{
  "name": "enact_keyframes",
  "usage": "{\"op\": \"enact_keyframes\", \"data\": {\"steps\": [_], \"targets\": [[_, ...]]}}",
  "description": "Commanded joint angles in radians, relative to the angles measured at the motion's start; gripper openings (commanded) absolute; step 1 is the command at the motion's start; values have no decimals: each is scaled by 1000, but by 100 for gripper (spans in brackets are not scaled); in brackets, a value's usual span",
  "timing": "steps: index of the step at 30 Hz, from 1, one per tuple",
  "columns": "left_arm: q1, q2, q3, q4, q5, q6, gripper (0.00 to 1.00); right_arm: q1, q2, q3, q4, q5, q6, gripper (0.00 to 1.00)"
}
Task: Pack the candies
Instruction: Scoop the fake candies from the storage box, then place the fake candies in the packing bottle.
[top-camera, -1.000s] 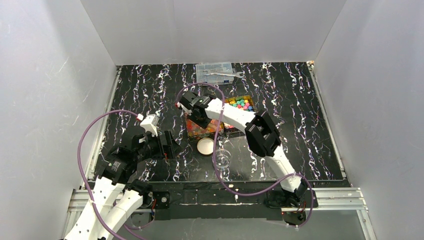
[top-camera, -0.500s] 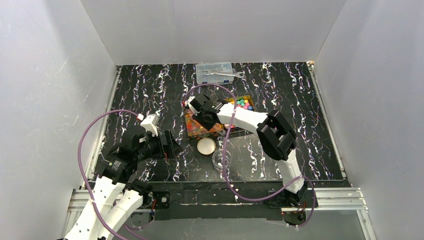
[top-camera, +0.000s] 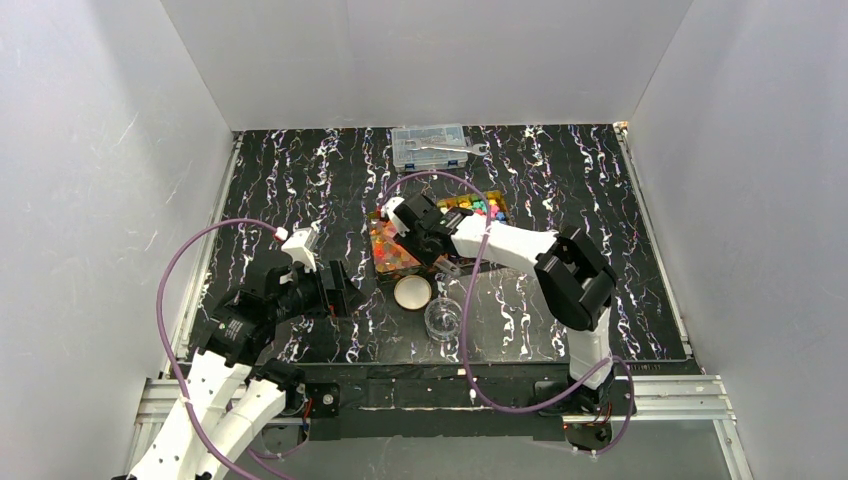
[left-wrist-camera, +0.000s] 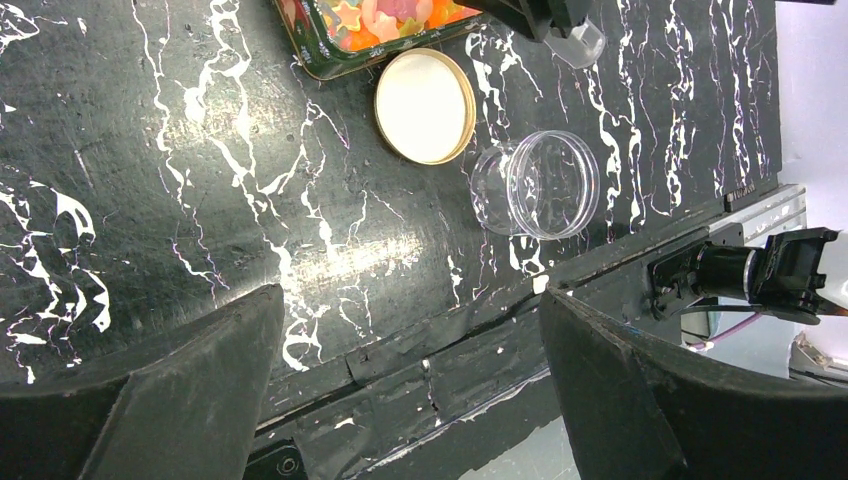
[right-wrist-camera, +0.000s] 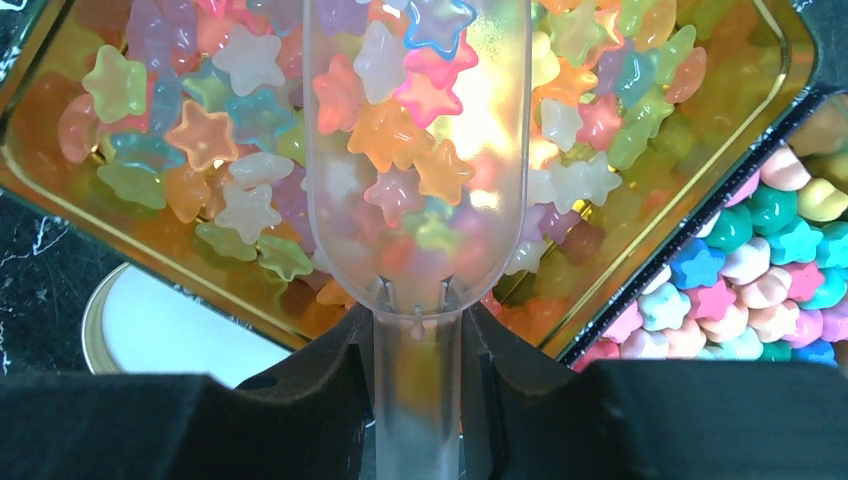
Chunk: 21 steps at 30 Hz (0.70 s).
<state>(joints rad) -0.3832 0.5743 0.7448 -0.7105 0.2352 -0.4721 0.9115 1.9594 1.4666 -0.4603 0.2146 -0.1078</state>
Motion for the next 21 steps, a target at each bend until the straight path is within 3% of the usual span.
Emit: {"op": "enact_keyframes", "data": {"steps": [1, 21], "targets": [[-2, 4, -8, -1, -5, 4, 98, -2, -100, -33, 83, -14, 3, 1], [-2, -9, -9, 0, -7, 3, 98, 6, -452, -246, 62, -97, 66, 1]]}}
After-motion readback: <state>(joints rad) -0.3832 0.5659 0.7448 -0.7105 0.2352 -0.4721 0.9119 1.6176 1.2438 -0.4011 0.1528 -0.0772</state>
